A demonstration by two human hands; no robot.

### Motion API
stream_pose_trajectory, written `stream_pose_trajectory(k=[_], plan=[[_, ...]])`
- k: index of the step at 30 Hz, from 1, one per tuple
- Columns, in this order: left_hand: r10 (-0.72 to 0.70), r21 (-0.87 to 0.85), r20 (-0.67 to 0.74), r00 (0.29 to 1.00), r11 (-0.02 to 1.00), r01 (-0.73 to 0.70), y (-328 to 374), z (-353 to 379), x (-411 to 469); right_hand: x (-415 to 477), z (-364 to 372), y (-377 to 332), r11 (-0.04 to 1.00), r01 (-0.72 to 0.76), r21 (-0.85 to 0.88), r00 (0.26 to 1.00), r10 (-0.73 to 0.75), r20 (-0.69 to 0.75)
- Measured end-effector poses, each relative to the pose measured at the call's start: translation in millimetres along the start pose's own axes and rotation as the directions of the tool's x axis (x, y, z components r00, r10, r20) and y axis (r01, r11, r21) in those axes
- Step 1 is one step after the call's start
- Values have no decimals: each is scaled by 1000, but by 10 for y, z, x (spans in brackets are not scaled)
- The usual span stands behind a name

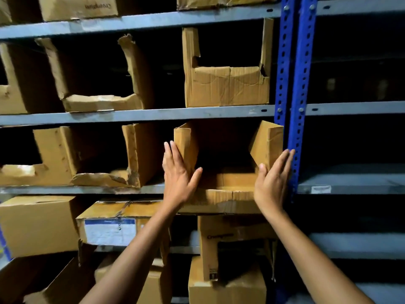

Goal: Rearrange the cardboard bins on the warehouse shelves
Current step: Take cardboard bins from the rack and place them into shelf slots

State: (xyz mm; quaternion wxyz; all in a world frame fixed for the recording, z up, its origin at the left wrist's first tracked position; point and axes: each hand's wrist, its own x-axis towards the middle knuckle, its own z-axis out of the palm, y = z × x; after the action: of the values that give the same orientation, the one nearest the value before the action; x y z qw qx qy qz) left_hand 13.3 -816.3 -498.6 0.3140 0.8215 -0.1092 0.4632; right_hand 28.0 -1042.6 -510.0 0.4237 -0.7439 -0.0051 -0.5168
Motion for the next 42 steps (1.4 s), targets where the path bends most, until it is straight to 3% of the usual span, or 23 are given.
stream_pose_trajectory(k=[3, 7, 15, 25, 42], plan=[[60, 16, 46, 997, 998, -61, -180, 211, 4, 8, 174, 153, 991, 87, -98, 996, -86, 12], [24, -27, 12, 1000, 999, -24, -324, 454, 137, 36, 356, 306, 973, 180, -144, 984, -180, 16], [50, -12, 7, 999, 999, -50, -550, 1001, 498, 441, 814, 618, 983, 111, -143, 990, -122, -66], [6, -40, -188, 982, 999, -14, -774, 1636, 763, 766, 1190, 1095, 959, 166, -228, 984, -176, -21], [-33, -20, -176, 984, 999, 30, -839, 1787, 823, 757, 1388, 1153, 919, 85, -384, 986, -132, -98]])
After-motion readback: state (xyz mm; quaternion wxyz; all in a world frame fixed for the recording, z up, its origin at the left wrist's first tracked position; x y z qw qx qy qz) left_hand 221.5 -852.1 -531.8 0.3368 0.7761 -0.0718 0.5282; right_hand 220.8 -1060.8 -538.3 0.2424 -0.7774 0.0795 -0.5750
